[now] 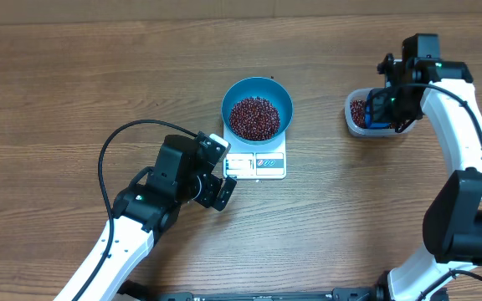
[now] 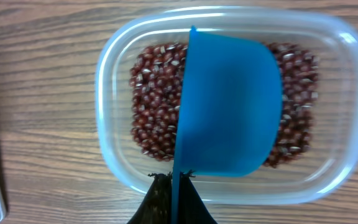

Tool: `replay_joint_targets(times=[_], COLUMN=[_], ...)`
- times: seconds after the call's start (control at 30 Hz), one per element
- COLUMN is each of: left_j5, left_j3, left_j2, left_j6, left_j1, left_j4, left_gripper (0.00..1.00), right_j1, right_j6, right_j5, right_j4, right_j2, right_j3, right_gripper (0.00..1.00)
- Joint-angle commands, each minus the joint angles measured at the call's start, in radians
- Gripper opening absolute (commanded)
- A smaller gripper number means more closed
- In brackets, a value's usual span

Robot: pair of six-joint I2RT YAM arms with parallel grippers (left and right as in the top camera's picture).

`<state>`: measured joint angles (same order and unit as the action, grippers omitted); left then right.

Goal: Scoop item into bowl and weigh 150g on scale
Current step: 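Lower the scoop into the red beans with the right gripper, then push the scoop through the beans and tilt it up, right gripper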

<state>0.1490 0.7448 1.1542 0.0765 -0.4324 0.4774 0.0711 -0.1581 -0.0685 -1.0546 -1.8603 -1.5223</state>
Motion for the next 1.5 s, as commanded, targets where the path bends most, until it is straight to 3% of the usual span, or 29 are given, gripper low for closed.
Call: replay_joint_targets(times=[0.0,0.43,0.93,1.47], left_j5=[-0.002,-0.002,-0.002,-0.002], left_j3=[-0.003,-0.003,-0.003,-0.003], left_j2=[-0.004,-0.004,-0.004,-0.004], left_j6=[-0.017,-0.017,-0.018,-0.018], left_j1=[-0.005,-0.005,-0.005,-0.005], left_j4=[-0.004,-0.004,-0.004,-0.004], left_gripper=[1.00,1.00,1.00,1.00], right_j1=[-0.026,-0.018,0.221,0.284], right_j6=[-0.005,-0.004,-0.008,-0.036], right_j5=[-0.061,-0.231,-0.534,-0.570], right_j4=[0.012,0.018,-0.021,-0.104], right_j2=[-0.004,-0.003,-0.003,-0.001], right_j3=[0.026,0.021,-0.016,-0.119], right_gripper=[0.04,0.04,0.04,0.04])
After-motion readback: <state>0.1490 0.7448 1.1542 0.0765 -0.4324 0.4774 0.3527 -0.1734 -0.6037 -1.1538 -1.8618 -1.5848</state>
